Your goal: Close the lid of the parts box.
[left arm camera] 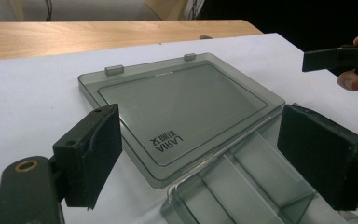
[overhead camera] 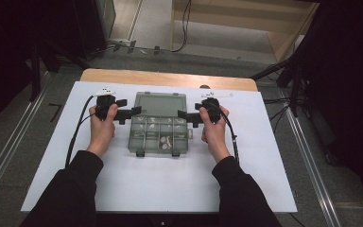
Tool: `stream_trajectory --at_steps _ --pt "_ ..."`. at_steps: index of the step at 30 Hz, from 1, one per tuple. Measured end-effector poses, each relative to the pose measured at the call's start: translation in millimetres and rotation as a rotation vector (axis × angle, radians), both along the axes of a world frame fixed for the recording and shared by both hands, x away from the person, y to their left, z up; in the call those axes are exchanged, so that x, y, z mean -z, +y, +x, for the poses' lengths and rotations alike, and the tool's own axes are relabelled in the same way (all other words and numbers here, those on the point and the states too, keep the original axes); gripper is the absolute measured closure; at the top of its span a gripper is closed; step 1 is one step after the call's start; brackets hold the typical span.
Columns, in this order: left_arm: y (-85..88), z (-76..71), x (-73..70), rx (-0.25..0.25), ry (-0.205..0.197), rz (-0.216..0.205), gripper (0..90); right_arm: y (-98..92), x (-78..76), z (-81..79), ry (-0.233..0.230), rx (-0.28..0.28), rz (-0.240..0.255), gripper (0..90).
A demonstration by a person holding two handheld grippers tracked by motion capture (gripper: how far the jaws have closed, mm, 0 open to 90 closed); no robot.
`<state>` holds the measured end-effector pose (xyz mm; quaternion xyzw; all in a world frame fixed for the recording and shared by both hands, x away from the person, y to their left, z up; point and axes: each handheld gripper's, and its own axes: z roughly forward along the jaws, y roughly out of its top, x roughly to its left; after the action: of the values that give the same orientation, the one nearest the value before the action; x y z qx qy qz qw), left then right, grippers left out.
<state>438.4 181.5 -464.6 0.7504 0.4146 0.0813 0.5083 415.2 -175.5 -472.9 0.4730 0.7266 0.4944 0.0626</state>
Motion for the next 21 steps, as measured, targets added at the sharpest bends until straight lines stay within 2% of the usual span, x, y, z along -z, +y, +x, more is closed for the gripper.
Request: stream_trajectory --at_steps 5,9,13,14,15,21 --pt "-4.0 6.0 0.8 -0.005 0.020 0.003 13.8 1.4 2.9 6.8 0.019 0.000 0.002 0.0" --pt "-5.2 10.2 2.0 -0.044 0.040 0.000 18.3 3.5 4.1 12.3 0.043 -0.018 0.003 0.0" --pt "-8.4 13.6 3.6 -0.062 0.060 0.035 23.8 4.7 4.6 16.5 0.060 -0.023 0.010 0.0" --pt "-8.9 14.3 3.8 -0.067 0.063 0.042 25.0 5.1 4.9 17.7 0.065 -0.015 0.004 6.3" --pt "-9.1 14.8 3.8 -0.069 0.066 0.040 25.8 5.1 5.2 18.4 0.067 -0.003 0.003 8.4" --pt "-10.0 18.9 5.8 -0.086 0.089 0.028 32.1 6.3 9.4 24.6 0.105 0.027 -0.015 12.5"
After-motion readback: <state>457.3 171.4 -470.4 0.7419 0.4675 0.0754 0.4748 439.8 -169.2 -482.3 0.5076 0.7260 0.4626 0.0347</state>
